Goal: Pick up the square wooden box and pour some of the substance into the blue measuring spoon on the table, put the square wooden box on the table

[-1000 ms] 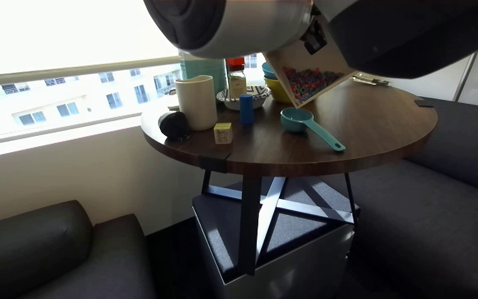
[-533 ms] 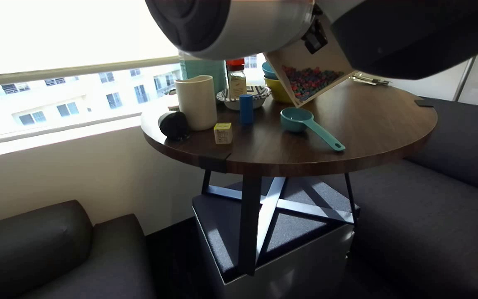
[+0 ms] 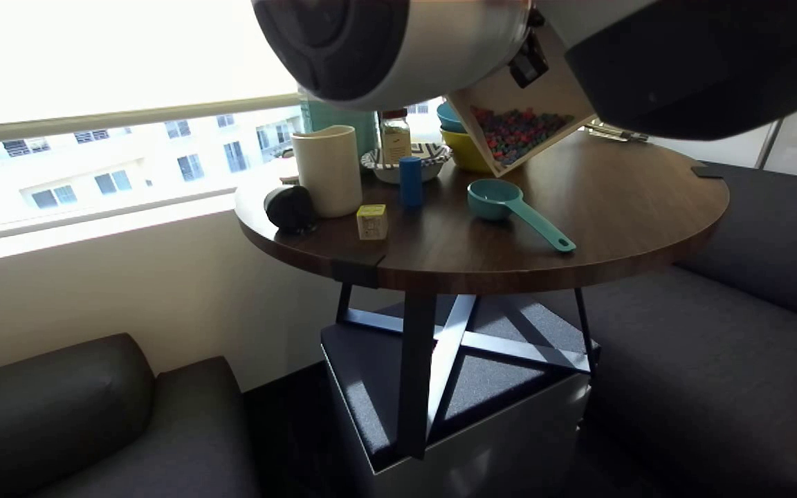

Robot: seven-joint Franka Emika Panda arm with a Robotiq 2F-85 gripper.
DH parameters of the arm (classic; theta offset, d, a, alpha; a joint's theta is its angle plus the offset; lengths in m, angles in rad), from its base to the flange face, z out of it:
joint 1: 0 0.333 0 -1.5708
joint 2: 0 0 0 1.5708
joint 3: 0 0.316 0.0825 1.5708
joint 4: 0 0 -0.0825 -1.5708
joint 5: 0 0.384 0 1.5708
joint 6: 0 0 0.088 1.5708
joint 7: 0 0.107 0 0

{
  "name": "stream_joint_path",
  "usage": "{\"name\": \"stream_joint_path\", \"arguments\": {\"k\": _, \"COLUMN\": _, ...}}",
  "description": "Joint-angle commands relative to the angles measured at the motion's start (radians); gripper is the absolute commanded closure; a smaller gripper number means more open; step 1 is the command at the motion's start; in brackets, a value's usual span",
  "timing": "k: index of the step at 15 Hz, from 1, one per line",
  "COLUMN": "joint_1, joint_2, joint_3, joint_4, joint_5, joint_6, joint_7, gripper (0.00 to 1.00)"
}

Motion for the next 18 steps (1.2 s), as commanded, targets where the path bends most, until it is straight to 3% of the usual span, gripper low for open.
{"name": "stream_joint_path", "arguments": {"k": 1, "joint_1": 0.007, "joint_2": -0.044, "joint_3": 0.003, "joint_4": -0.038, "joint_5": -0.032, "joint_6": -0.007, "joint_7": -0.024, "gripper": 0.98}}
{"name": "stream_joint_path", "arguments": {"k": 18, "joint_1": 0.002, "joint_2": -0.073, "joint_3": 0.006, "joint_4": -0.038, "joint_5": 0.032, "joint_6": 0.094, "joint_7": -0.018, "gripper": 0.98}}
